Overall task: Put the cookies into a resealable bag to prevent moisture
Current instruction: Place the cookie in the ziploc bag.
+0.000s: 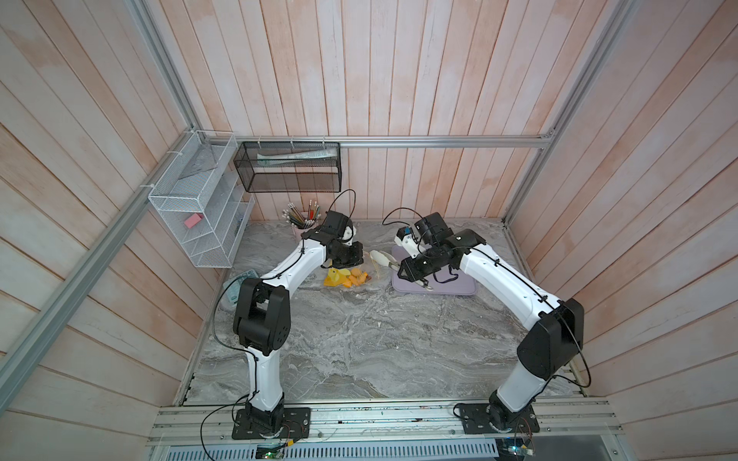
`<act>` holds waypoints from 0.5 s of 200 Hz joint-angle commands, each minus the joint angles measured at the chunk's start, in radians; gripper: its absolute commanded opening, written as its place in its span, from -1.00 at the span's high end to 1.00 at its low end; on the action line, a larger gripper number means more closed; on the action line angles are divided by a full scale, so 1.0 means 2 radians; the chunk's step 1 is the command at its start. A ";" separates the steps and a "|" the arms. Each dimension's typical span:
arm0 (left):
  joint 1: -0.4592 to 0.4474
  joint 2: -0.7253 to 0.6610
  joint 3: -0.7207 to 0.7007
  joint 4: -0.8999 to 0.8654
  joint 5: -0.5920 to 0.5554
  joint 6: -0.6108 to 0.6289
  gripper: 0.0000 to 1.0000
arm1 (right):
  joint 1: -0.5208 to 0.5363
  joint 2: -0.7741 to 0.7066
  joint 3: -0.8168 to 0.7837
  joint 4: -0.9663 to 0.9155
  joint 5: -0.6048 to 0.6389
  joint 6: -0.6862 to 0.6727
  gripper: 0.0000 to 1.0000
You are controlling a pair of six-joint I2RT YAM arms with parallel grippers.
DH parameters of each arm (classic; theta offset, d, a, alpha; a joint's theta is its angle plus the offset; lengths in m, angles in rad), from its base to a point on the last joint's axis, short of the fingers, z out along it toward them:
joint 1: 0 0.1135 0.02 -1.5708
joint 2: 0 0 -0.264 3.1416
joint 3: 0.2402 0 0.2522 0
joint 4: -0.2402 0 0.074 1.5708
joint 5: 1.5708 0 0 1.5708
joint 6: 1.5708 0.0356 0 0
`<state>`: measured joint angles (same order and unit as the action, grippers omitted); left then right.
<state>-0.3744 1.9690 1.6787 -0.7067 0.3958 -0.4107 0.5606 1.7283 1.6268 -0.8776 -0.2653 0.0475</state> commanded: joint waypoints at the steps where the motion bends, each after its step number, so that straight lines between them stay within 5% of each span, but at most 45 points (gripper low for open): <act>1: -0.002 0.001 0.017 -0.009 0.002 0.010 1.00 | 0.003 0.029 0.002 0.033 -0.029 0.014 0.29; 100: 0.001 0.000 0.021 -0.016 -0.015 0.010 1.00 | 0.012 0.024 -0.039 0.054 -0.041 0.022 0.29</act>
<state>-0.3740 1.9690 1.6905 -0.7288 0.3843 -0.4034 0.5713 1.8156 1.5925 -0.7990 -0.3210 0.0792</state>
